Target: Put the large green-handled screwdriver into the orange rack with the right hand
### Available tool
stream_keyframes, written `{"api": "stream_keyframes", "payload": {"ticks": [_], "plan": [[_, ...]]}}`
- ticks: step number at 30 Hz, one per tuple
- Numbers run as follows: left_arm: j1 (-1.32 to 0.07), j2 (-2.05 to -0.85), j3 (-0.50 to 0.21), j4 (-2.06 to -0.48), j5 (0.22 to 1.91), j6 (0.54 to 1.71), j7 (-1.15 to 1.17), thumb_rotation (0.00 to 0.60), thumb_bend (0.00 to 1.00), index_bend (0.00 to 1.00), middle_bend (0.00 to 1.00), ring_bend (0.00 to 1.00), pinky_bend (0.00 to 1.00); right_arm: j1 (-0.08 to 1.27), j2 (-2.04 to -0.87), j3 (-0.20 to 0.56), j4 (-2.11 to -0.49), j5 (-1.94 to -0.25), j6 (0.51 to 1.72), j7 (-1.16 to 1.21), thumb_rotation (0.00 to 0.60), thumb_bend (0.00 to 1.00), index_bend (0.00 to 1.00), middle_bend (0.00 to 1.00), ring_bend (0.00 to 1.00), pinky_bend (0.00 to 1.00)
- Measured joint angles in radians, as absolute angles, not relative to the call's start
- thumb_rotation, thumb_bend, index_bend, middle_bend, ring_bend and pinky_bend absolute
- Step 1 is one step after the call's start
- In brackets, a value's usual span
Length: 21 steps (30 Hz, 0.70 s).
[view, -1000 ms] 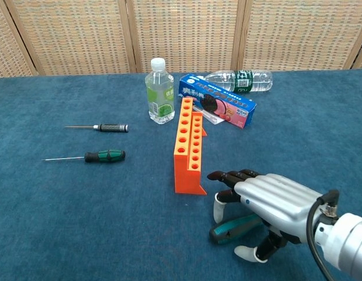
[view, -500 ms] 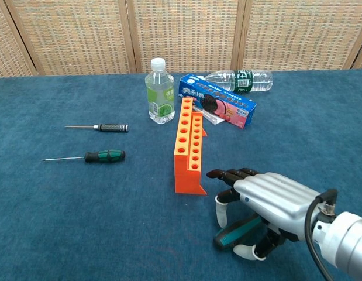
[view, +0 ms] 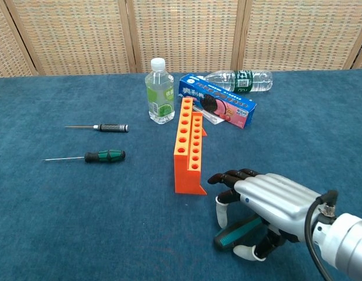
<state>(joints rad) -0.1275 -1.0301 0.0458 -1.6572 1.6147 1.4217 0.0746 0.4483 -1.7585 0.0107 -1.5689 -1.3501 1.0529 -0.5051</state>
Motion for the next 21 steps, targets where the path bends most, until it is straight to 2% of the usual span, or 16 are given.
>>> {"api": "stream_keyframes", "payload": {"ticks": [13, 21], "plan": [[-0.127, -1.03, 0.046, -1.657, 1.616, 1.424, 0.074, 0.6, 0.0, 0.0, 0.0, 0.0, 0.0, 0.451, -1.7, 0.062, -1.649, -1.373, 1.119, -0.487, 0.6, 0.26, 0.62, 0.07, 0.0, 0.0], [-0.129, -1.032, 0.045, -1.656, 1.613, 1.42, 0.075, 0.6, 0.0, 0.0, 0.0, 0.0, 0.0, 0.436, -1.619, 0.158, -1.745, -1.365, 1.215, -0.426, 0.6, 0.26, 0.63, 0.07, 0.0, 0.0]]}}
